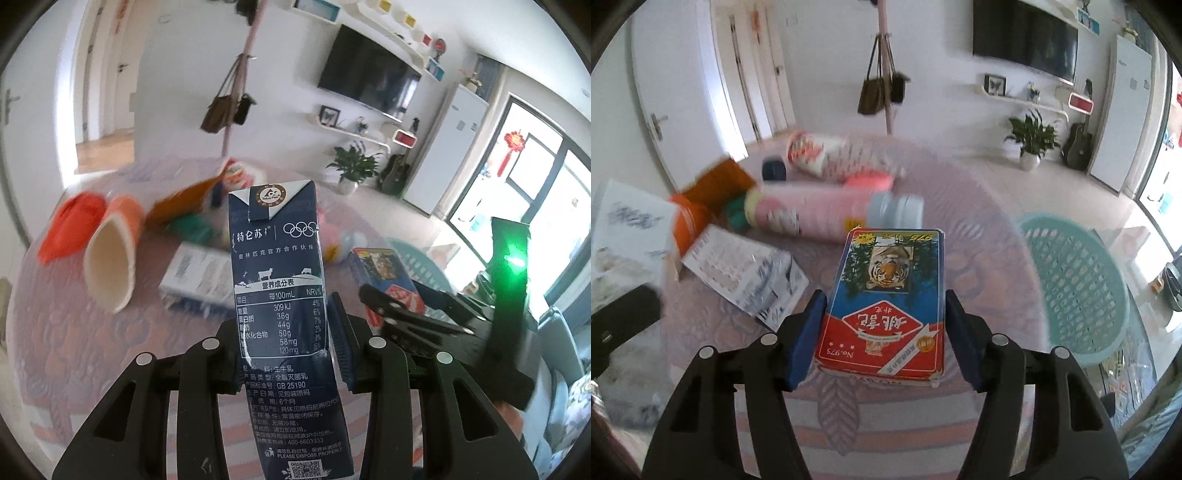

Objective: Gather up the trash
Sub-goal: 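Carry both items to the blue basket and open both grippers to drop them, then grasp the orange paper cup with the left gripper while the right grasps the white carton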

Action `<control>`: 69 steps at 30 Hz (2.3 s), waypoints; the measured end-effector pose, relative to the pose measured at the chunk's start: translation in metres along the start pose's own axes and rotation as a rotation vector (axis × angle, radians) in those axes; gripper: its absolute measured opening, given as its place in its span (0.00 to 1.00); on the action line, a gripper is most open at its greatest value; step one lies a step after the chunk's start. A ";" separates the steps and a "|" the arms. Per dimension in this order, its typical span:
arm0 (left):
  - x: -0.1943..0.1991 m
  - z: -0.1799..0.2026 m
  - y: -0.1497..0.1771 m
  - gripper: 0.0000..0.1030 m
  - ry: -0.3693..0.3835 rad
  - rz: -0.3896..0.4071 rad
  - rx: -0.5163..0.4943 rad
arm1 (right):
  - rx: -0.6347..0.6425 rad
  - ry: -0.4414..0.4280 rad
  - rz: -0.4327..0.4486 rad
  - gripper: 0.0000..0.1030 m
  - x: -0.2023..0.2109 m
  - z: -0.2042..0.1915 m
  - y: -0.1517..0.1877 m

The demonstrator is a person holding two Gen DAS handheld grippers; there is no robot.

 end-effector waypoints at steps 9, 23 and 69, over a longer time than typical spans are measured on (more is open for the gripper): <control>-0.031 0.064 -0.051 0.35 0.068 -0.024 -0.130 | -0.174 0.037 0.126 0.58 0.038 0.088 -0.027; -0.135 0.165 -0.105 0.35 0.160 -0.128 -0.290 | -0.450 0.202 0.074 0.58 0.001 0.234 -0.024; -0.005 0.041 -0.072 0.66 0.009 0.106 -0.051 | -0.149 -0.018 0.173 0.60 0.048 0.074 -0.032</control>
Point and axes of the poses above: each gripper's, at about its wrist camera, not at the fingertips, and x roughly against the way its jaws point, z to its right, y to its underside, the point moved 2 cm from there along -x, roughly the way its jaws point, and after that the axes turned 15 degrees about -z, right-handed, at the moved point
